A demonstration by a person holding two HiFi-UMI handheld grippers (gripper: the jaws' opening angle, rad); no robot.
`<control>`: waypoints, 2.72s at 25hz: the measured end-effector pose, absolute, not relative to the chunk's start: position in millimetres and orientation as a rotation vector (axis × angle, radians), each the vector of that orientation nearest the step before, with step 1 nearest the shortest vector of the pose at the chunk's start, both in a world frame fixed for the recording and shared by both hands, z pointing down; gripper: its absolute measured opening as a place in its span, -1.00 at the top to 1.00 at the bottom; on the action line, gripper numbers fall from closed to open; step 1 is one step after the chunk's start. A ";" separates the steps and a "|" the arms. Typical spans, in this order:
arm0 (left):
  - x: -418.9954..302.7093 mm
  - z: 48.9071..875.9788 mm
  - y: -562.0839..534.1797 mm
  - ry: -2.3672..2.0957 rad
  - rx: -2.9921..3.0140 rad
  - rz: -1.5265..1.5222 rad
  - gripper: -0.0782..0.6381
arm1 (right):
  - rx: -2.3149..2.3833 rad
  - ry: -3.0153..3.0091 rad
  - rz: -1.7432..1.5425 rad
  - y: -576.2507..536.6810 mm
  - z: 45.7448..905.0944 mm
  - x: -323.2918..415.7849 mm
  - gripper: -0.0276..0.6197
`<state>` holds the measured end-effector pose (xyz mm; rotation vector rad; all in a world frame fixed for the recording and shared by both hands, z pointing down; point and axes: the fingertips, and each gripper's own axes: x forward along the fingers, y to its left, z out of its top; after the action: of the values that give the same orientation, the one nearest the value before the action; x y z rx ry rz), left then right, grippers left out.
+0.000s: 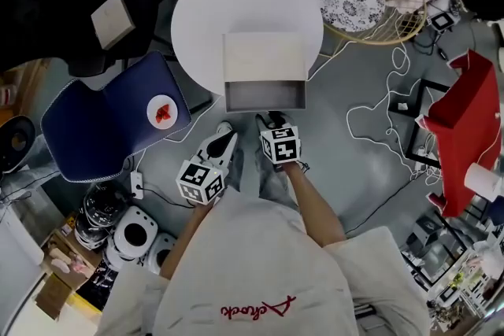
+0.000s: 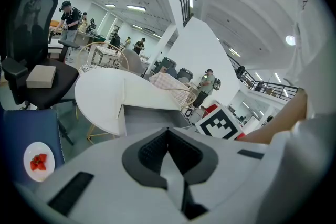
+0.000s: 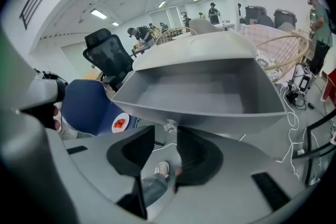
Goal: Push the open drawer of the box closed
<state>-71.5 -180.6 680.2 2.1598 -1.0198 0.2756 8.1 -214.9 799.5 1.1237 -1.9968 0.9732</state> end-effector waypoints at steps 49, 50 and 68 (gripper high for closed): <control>-90.9 681.1 -185.3 -1.056 2.129 0.267 0.75 | 1.157 -2.000 0.899 -302.9 795.5 7.3 0.68; -89.9 680.4 -185.5 -1.055 2.132 0.266 0.75 | 1.153 -2.002 0.903 -302.3 795.5 7.3 0.68; -75.4 669.1 -184.7 -1.044 2.184 0.257 0.75 | 1.190 -2.011 0.880 -266.9 780.2 19.9 0.85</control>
<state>-75.4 -184.7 669.1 2.1840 -1.0441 0.2566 19.9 -266.9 780.2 1.1899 -2.0109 0.8799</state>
